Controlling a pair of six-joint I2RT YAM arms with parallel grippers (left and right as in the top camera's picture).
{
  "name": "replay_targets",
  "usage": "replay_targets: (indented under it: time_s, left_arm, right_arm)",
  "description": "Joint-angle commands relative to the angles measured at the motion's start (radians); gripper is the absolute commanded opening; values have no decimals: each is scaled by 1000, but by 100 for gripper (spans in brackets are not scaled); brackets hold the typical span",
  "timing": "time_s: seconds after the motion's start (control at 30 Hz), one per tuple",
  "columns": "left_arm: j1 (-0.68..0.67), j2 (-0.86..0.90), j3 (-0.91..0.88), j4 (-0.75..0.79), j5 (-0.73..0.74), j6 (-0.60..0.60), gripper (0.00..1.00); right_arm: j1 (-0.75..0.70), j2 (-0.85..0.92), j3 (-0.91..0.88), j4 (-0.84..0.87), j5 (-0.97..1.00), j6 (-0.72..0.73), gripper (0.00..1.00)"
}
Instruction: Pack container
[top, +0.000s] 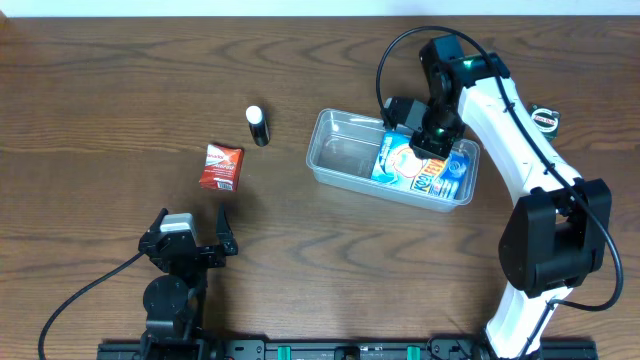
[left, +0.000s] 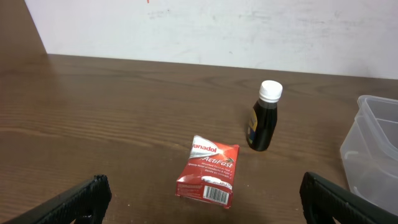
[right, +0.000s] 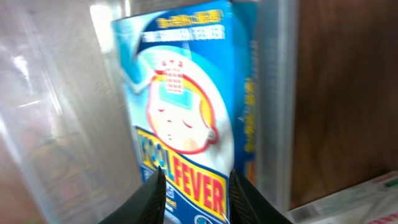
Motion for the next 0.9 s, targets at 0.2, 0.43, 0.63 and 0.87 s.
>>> replay_targets:
  time_s: [0.2,0.43,0.63,0.87]
  left_arm:
    - [6,-5,-6,-24,14,18,98]
    - [6,-5,-6,-24,14,18,98]
    - [6,-5,-6,-24,14,18,98]
    - [6,-5,-6,-24,14,18,98]
  right_arm:
    - [-6,5,-4,122,-12,111,33]
    - [-6,5,-4,241,-47,394,33]
    - [-31,5,-3,298,-27,673,31]
    - [-153,-42,-2,233,-28,980,27]
